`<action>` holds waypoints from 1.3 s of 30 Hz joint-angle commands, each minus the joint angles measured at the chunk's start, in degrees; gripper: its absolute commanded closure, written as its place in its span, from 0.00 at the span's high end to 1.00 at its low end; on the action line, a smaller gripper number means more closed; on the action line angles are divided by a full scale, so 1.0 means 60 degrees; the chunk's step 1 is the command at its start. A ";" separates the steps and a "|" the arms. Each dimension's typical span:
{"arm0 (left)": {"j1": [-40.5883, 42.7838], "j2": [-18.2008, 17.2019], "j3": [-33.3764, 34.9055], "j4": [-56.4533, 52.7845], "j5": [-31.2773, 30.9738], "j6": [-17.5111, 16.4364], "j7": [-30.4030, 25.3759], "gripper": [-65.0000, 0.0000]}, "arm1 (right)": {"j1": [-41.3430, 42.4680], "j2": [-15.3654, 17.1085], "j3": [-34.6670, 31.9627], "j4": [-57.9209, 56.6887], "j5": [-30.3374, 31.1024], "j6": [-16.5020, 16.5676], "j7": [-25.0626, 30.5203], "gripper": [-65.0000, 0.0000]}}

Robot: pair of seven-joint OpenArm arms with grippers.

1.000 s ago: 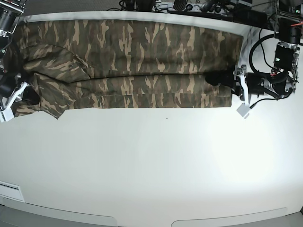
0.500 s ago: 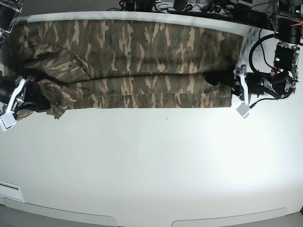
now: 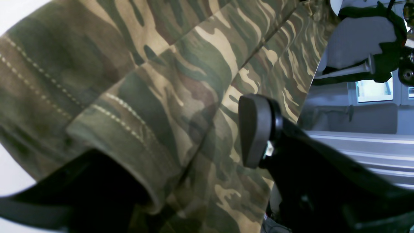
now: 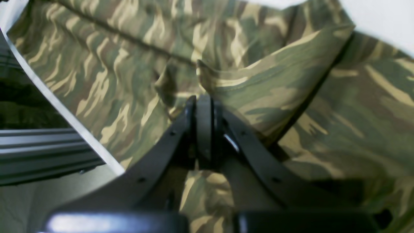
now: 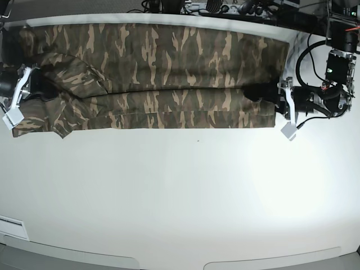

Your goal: Fold the T-shirt properly

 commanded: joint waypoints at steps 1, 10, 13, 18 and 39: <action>-0.0098 -0.0160 -0.0033 0.0076 0.0159 -0.0087 0.0066 0.52 | -0.0076 0.0280 0.0098 0.0127 0.0260 0.0013 0.0165 0.00; -0.0098 -0.0160 -0.0033 0.0076 0.0159 -0.0087 0.0062 0.52 | -0.0685 0.0393 0.0098 0.0127 0.0260 0.0013 0.0165 0.00; -0.0102 -0.0160 -0.0033 0.0076 0.0159 -0.0087 0.0062 0.52 | -0.1104 0.0390 0.0098 0.0127 0.0260 0.0013 0.0165 0.00; -0.0175 -0.0157 -0.0036 0.0076 0.0159 -0.0084 0.0062 0.52 | -0.1275 0.0200 0.0098 0.0124 0.0251 0.0013 0.0165 0.00; -0.0175 -0.0164 -0.0036 0.0076 0.0159 -0.0087 0.0066 0.52 | -0.1195 0.0135 0.0197 0.1654 0.0175 0.0013 0.0165 0.56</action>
